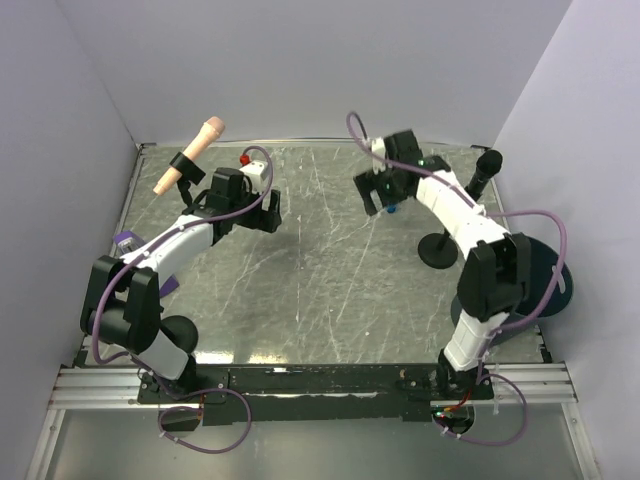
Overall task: Put the trash bags into the trash bin
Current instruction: Move the trash bag to the center of the board.
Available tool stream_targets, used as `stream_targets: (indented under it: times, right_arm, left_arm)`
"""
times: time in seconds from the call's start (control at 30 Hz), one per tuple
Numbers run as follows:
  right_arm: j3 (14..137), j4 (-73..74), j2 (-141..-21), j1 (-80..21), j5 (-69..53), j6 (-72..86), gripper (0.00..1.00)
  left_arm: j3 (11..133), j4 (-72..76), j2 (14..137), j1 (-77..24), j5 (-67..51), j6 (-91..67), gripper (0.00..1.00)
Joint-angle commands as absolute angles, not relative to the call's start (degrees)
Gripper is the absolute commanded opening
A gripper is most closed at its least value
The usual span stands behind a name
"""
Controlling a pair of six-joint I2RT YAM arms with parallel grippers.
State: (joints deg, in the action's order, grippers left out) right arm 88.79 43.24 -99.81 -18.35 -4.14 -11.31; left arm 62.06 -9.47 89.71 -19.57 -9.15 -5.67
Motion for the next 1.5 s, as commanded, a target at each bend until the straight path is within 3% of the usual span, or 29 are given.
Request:
stream_targets:
  times: [0.0,0.23,0.7,1.0,1.37,1.4,1.43,1.47]
  right_arm:
    - [101.58,44.63,-106.68,-15.3,-4.92,-11.59,0.99]
    - [107.3,45.7,-113.89,-12.84,-6.32,-14.33,0.87]
    - [117.58,44.73,-128.48,-10.37,-7.82,-14.85,0.84]
    - [130.16,49.13,-139.39,-10.2,-6.5,-14.85,0.74]
    - [127.01,50.63,-141.24,-11.16,-4.57,-14.24,0.63]
    - [126.65,50.28,-140.98,-11.42,-4.66,-14.76,0.59]
    - [126.82,50.97,-140.8,-11.95,-4.83,-15.55,0.45]
    - [126.57,51.24,-140.19,-12.48,-4.66,-15.64,0.39]
  left_arm:
    - [64.6,-10.02,88.6,-19.42,-8.53,-6.42,0.95]
    - [61.97,-11.6,85.78,-19.34,-8.7,-6.42,0.95]
    - [59.85,-14.76,84.72,-19.25,-8.61,-5.27,0.95]
    - [59.68,-15.91,84.9,-19.25,-10.46,-4.66,0.95]
    - [58.89,-15.21,83.41,-18.81,-11.16,-5.89,0.95]
    - [58.71,-15.21,83.06,-18.72,-11.16,-5.98,0.95]
    - [58.71,-15.12,82.45,-18.63,-11.25,-6.06,0.96]
    - [58.54,-15.2,82.18,-18.55,-11.34,-6.15,0.96]
